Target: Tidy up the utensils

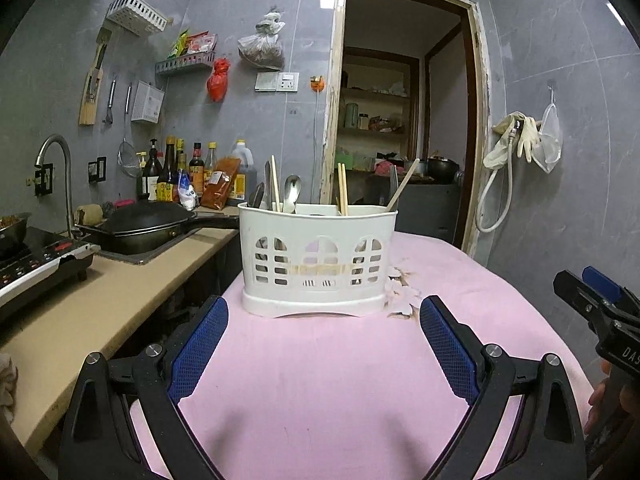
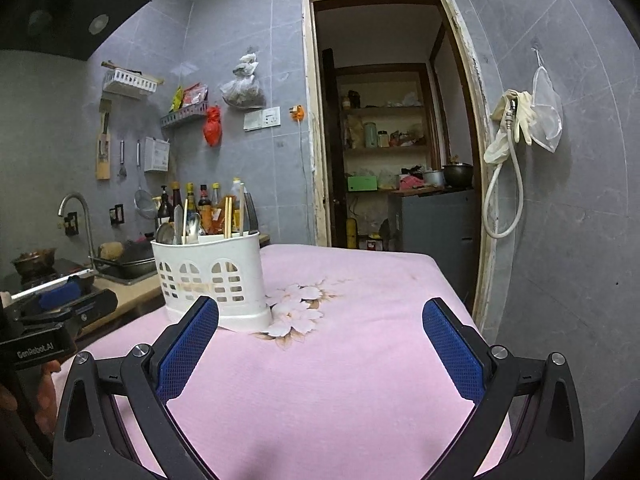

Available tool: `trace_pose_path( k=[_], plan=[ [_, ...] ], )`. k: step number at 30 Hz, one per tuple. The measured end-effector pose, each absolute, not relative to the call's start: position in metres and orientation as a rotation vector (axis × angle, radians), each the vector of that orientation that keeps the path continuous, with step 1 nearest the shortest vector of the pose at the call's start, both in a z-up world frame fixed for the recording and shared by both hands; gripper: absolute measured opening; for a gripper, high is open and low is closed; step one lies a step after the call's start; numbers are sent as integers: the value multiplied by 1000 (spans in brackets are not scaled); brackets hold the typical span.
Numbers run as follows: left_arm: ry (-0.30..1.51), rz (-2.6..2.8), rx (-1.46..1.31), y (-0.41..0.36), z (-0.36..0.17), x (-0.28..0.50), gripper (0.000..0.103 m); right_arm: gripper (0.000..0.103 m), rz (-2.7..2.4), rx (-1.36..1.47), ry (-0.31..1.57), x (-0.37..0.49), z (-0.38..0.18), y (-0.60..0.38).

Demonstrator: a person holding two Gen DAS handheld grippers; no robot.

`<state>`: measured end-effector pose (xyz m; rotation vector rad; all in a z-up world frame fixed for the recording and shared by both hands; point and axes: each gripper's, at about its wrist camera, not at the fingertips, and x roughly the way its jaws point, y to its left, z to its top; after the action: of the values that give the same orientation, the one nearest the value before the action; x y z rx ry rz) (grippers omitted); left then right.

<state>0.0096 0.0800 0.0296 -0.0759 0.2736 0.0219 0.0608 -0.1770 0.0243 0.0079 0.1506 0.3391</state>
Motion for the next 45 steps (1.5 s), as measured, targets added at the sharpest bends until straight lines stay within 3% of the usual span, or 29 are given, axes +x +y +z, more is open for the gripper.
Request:
trace_pose_path(
  k=[45],
  plan=[
    [292, 23, -91, 89, 19, 7, 94, 103, 342, 11, 166, 62, 22, -175]
  ],
)
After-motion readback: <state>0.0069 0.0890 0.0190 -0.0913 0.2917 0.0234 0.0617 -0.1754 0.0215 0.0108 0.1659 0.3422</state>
